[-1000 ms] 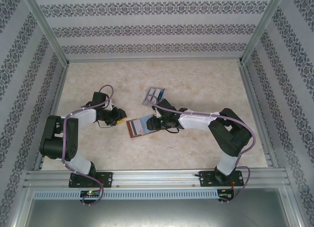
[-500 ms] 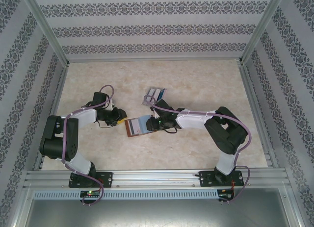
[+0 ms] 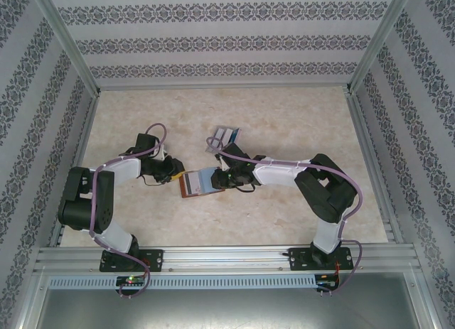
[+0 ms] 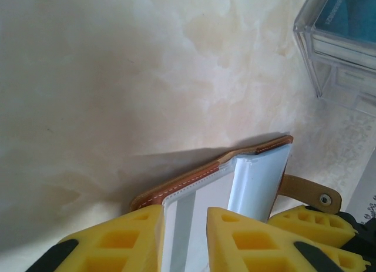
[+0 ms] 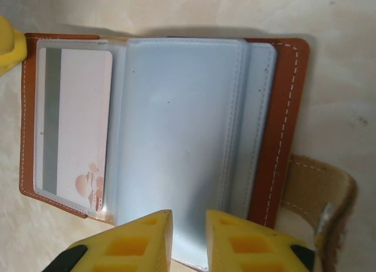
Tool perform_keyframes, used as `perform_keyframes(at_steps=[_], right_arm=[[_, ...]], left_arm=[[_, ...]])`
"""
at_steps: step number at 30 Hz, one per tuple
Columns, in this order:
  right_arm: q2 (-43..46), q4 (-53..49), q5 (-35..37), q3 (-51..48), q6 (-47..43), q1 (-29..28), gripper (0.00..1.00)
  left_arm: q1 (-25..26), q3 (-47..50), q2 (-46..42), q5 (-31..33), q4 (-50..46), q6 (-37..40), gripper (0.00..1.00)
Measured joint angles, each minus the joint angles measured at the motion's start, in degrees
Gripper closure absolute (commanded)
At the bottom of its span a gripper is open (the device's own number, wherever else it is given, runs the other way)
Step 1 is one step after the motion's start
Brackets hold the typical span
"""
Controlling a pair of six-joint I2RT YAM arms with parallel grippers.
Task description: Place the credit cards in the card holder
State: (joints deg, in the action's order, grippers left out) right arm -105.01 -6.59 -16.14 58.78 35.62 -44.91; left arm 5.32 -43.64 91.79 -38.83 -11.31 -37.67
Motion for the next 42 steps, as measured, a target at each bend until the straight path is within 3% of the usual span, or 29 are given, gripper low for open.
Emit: perform_keyframes(at_steps=[9, 20, 42], right_arm=[[-0.68, 0.00, -0.35, 0.42, 0.04, -0.26, 0.62], [-0.63, 0.20, 0.11, 0.44, 0.15, -0.44, 0.54], [-0.57, -1.53, 3.58, 1.38, 0.22, -1.01, 0.50]], left_arm=[[0.96, 0.44, 1.27, -0.13, 0.22, 0.00, 0.77], [1.01, 0.44, 0.66, 2.54, -1.84, 1.75, 0.75], [2.84, 0.55, 0.66, 4.83, -2.84, 2.51, 0.76]])
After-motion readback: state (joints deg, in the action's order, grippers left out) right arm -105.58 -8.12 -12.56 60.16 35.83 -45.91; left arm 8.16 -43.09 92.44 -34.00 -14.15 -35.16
